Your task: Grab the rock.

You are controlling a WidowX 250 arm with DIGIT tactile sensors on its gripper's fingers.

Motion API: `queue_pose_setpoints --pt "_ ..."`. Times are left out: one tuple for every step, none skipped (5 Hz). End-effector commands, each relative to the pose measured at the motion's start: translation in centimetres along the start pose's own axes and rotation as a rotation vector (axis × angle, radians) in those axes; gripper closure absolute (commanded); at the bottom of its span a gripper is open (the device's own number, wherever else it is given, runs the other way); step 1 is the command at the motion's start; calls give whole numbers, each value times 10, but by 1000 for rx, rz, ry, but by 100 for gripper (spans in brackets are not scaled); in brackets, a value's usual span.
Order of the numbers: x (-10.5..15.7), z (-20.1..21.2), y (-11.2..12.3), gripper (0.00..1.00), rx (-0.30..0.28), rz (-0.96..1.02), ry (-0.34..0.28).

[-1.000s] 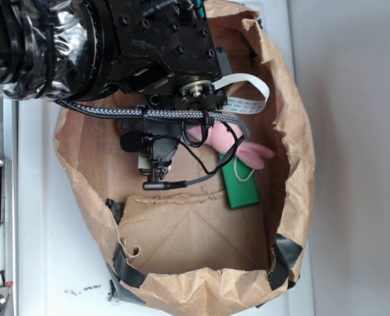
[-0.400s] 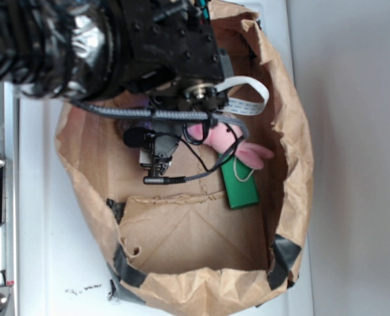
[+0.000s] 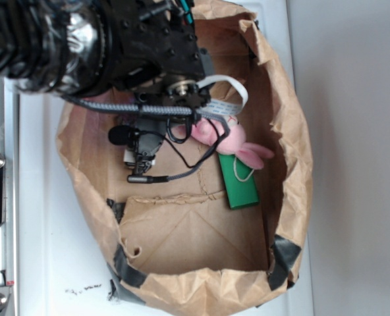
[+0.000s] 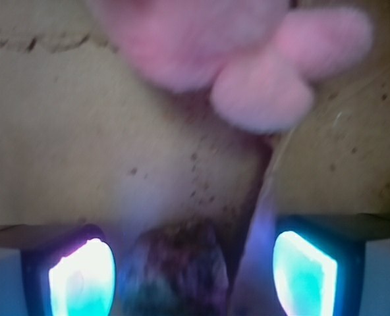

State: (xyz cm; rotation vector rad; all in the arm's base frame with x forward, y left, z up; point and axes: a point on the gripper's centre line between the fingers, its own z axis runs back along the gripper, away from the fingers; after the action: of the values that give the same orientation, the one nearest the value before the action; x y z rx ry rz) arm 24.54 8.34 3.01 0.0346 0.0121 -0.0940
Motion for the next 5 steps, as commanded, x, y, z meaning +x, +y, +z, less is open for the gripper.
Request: queue_pose_setpoints --pt "-10 -4 -7 0 59 -36 -31" --pt "-15 -4 -10 0 60 -46 -23" --pt "-14 -9 -16 0 67 -22 -18" --pt "-14 -15 -20 0 86 -31 -27" --pt "-13 -13 -18 100 61 -10 -19"
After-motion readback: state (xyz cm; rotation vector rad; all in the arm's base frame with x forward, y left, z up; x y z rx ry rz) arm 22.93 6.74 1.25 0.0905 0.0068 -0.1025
